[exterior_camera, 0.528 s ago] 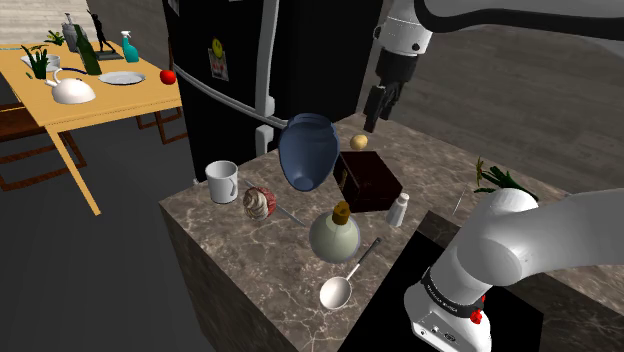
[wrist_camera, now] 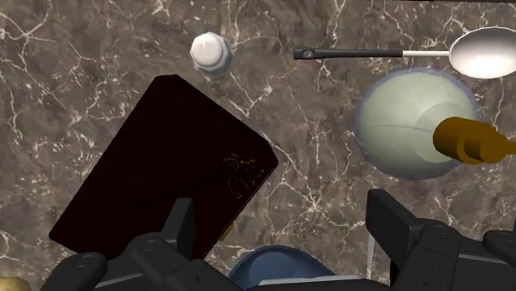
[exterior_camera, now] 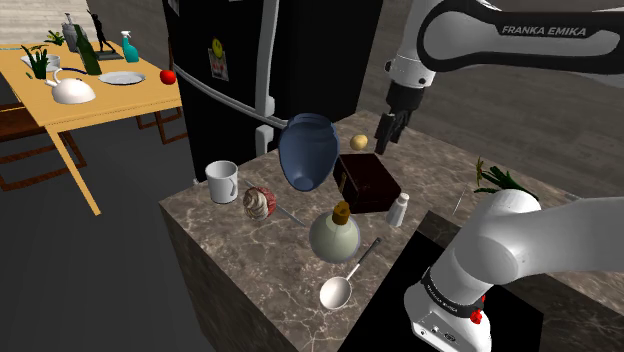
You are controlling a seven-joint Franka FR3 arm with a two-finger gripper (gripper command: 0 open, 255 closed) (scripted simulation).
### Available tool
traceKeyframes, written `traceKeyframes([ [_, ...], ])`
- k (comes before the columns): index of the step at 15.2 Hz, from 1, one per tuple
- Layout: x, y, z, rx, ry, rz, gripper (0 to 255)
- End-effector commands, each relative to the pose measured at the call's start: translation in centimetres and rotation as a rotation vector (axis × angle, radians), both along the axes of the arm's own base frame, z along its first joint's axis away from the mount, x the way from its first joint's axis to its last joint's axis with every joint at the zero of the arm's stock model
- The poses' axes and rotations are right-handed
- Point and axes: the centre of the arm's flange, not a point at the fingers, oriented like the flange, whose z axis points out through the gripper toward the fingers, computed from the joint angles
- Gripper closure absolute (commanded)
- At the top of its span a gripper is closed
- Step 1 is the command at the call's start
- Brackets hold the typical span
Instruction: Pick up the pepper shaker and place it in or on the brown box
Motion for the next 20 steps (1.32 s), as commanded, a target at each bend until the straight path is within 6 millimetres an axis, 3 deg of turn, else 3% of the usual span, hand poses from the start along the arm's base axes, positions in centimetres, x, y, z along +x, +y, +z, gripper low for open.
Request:
traceKeyframes([
  [1, -1.1, -1.2, -2.2, 0.012, 0.015, -0.019, 0],
  [10, -5.8, -6.7, -11.7, 0.067, 0.082, -0.103, 0],
  [18, -6.3, -6.5, -15.9, 0.068, 0.085, -0.106, 0],
  [20, -6.3, -6.5, -15.9, 0.068, 0.085, -0.106, 0],
])
